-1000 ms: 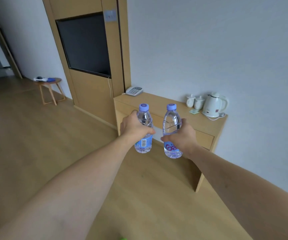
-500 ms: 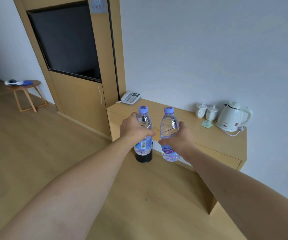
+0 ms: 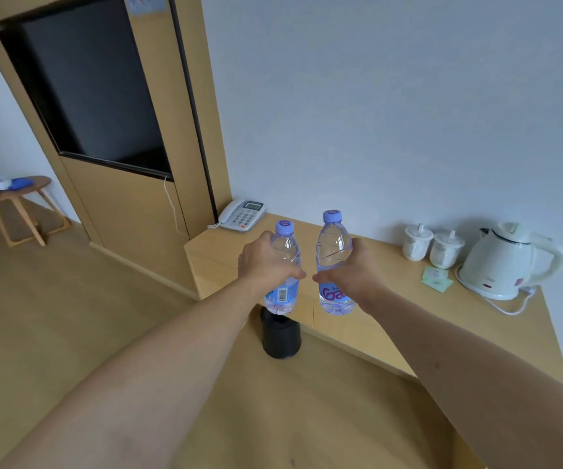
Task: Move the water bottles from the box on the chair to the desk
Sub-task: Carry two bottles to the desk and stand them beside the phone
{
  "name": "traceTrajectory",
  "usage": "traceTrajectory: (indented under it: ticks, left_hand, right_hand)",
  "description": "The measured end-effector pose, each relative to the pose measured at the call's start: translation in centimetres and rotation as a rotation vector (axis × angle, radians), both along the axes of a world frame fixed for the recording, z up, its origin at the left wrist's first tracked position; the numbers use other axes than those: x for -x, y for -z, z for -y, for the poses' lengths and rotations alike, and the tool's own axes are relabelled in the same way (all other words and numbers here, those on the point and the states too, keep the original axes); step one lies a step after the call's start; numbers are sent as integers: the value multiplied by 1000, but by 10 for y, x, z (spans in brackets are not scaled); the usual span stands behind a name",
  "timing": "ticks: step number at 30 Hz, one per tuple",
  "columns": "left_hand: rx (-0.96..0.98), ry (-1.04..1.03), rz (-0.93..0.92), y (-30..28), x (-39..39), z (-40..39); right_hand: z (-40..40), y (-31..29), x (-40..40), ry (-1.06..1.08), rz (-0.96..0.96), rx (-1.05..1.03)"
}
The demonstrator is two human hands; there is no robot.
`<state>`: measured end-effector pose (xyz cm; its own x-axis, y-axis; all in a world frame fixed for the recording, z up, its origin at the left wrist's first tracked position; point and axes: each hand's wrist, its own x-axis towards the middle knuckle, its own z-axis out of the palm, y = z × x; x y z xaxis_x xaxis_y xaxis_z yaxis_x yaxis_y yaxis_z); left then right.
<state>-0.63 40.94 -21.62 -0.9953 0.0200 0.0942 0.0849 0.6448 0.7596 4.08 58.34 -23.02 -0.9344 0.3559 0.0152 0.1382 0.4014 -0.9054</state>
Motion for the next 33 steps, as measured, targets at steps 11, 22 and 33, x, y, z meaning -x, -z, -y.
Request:
traceTrajectory:
  ticks: [11,22,33]
  left_hand:
    - [16,14,63,8,187,-53]
    - [89,150,162,66,354,-75]
    - [143,365,286,110,530,-92]
  right_hand:
    - [-62,5,184,22,92,-30]
    - [-69,72,328,157,209,42]
    - [-59,126,462,361,304,106]
